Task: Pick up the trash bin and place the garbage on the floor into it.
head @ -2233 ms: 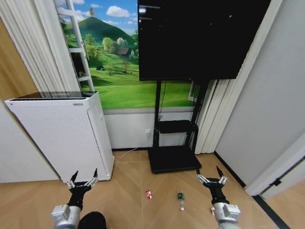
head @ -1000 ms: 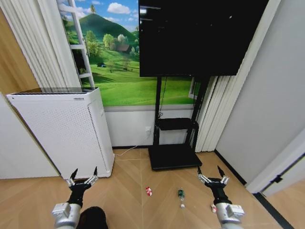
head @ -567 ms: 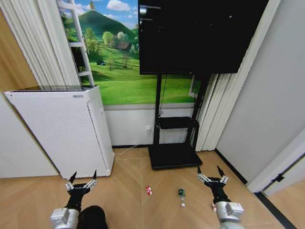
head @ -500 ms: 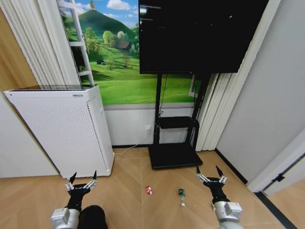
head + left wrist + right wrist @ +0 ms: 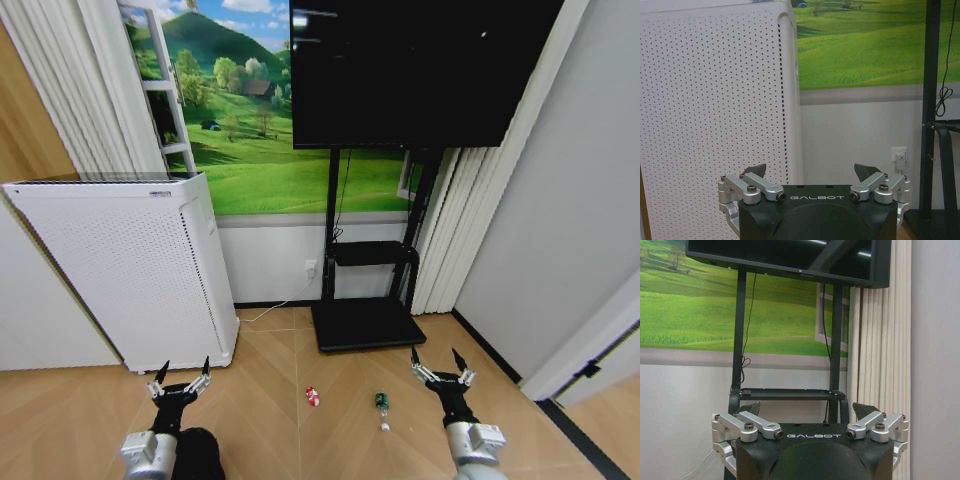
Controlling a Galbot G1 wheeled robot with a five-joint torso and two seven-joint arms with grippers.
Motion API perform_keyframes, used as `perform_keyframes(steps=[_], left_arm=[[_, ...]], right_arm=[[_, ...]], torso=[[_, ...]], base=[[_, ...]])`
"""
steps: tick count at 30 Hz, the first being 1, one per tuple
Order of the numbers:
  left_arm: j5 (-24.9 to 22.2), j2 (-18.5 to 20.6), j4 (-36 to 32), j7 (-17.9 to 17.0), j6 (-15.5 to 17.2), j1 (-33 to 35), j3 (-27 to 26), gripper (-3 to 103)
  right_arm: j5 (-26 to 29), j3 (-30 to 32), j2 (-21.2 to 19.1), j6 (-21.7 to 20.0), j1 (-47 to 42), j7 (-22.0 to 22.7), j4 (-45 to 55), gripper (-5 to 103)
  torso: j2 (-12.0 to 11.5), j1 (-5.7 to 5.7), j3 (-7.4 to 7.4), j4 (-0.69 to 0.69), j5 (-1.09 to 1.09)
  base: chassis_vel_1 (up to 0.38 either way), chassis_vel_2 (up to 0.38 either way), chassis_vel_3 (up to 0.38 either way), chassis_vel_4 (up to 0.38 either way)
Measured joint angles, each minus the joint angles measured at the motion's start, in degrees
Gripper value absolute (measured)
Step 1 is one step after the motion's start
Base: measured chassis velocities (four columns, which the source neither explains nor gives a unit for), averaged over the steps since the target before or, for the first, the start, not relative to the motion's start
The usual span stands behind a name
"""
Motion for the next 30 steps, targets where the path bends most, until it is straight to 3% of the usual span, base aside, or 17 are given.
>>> perform_keyframes(steps=[30], left_arm=[[1.3, -0.3, -1.9, 0.3, -1.4, 2.4, -0.4, 99]], right_arm=[[-1.0, -0.3, 0.2, 1.7, 0.4, -0.7, 0.2, 100]], torso=[[-7.6, -3.03, -4.61, 0.00, -0.01]], base=[[0.000, 0.000, 0.000, 0.000]])
